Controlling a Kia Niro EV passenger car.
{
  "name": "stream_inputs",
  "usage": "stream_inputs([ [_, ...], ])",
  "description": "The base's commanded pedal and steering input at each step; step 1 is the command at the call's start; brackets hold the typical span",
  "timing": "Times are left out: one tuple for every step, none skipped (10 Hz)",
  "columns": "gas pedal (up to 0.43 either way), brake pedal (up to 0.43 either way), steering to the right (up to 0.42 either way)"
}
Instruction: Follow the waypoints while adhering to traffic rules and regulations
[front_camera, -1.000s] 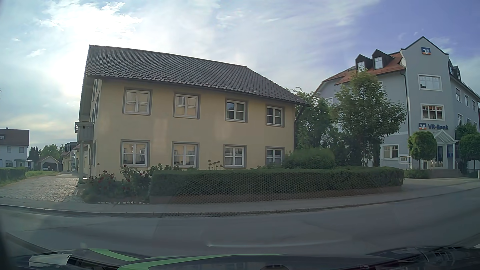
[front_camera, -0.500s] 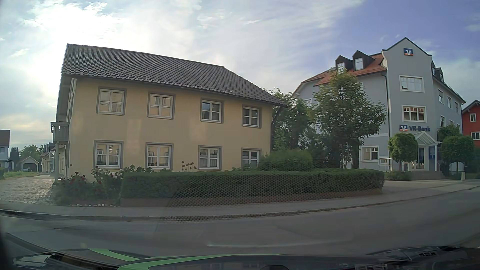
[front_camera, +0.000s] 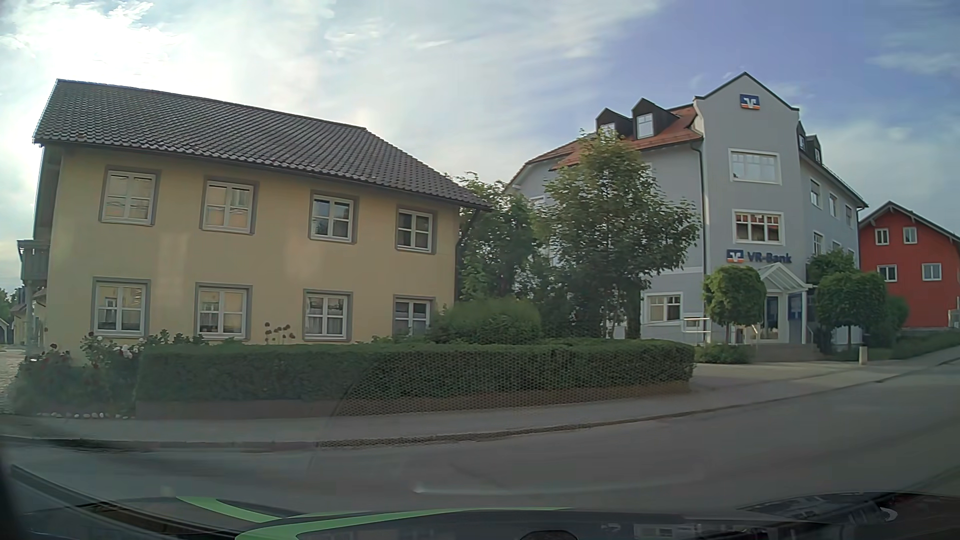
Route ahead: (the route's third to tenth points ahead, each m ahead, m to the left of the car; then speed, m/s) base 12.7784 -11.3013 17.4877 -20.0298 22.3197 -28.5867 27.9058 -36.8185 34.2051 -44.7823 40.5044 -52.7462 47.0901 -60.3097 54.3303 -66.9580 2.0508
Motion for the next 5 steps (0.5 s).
stream_inputs([
  [0.390,0.000,0.689],
  [0.398,0.000,0.682],
  [0.421,0.000,0.665],
  [0.429,0.000,0.649],
  [0.429,0.000,0.631],
])
